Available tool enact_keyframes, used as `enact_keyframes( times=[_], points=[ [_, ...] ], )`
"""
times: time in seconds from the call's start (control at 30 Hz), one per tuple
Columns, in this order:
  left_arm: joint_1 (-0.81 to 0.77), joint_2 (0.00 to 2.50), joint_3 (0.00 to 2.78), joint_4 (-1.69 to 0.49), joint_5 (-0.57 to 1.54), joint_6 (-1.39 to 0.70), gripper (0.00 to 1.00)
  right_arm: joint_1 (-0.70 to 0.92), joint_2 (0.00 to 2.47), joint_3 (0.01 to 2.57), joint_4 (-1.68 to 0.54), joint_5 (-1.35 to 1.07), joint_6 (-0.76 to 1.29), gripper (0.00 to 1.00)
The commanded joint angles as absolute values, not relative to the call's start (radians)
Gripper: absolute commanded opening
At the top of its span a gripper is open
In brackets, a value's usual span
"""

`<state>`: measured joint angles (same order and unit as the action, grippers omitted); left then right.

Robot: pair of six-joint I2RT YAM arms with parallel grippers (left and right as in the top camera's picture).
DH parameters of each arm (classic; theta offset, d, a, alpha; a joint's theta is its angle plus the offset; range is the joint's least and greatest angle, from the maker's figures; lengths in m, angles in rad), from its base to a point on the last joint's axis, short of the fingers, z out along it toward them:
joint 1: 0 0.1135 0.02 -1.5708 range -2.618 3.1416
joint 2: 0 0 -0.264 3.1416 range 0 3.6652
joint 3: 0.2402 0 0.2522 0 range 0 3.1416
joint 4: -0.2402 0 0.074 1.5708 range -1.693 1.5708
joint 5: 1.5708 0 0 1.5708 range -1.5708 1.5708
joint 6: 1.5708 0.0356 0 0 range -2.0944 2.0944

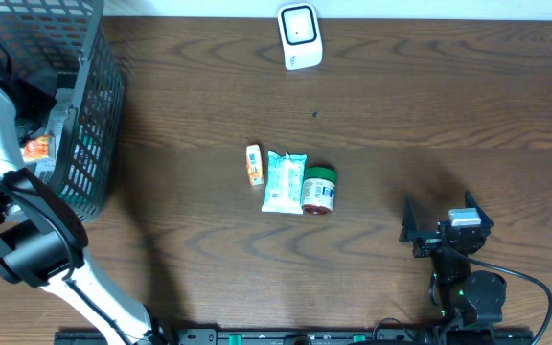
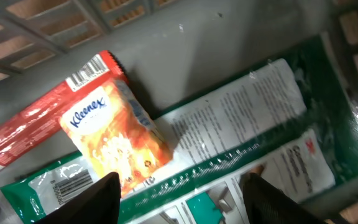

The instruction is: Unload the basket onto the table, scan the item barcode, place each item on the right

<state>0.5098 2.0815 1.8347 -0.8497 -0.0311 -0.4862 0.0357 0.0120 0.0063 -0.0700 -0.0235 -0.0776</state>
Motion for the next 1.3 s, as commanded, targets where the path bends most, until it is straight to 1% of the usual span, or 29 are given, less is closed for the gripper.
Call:
enact_keyframes(
  times=[0.0, 0.37, 0.57, 0.7, 0.73, 0.77, 0.8, 0.87, 0.9, 1.03, 1.27],
  points=[
    [0.511, 2.074, 1.808, -0.834, -0.122, -0.541, 0.64, 0.025, 0.009, 0.006, -0.073, -0.027, -0.083, 0.99],
    [0.514, 2.171, 1.801, -0.804, -0.126, -0.541, 0.64, 0.025, 0.009, 0.006, -0.073, -0.027, -0.083, 0.99],
    [0.516, 2.219, 1.801, -0.797, -0.195, -0.541, 0.64, 0.025, 0.009, 0.006, -0.073, -0.027, -0.083, 0.99],
    [0.517, 2.244, 1.801, -0.8, -0.196, -0.54, 0.64, 0.025, 0.009, 0.006, -0.073, -0.027, -0.083, 0.99],
    [0.517, 2.247, 1.801, -0.802, -0.196, -0.54, 0.62, 0.025, 0.009, 0.006, -0.073, -0.027, -0.083, 0.99],
    [0.517, 2.249, 1.801, -0.805, -0.196, -0.54, 0.54, 0.025, 0.009, 0.006, -0.073, -0.027, -0.083, 0.99],
    [0.517, 2.249, 1.801, -0.807, -0.196, -0.54, 0.43, 0.025, 0.009, 0.006, -0.073, -0.027, -0.083, 0.99],
    [0.517, 2.243, 1.801, -0.806, -0.196, -0.536, 0.36, 0.025, 0.009, 0.006, -0.073, -0.027, -0.083, 0.99],
    [0.517, 2.236, 1.803, -0.807, -0.196, -0.536, 0.29, 0.025, 0.009, 0.006, -0.073, -0.027, -0.083, 0.99],
    [0.517, 2.186, 1.803, -0.813, -0.196, -0.537, 0.08, 0.025, 0.009, 0.006, -0.073, -0.027, -0.083, 0.99],
    [0.517, 2.029, 1.804, -0.813, -0.195, -0.537, 0.07, 0.025, 0.009, 0.006, -0.073, -0.027, -0.083, 0.99]
  ],
)
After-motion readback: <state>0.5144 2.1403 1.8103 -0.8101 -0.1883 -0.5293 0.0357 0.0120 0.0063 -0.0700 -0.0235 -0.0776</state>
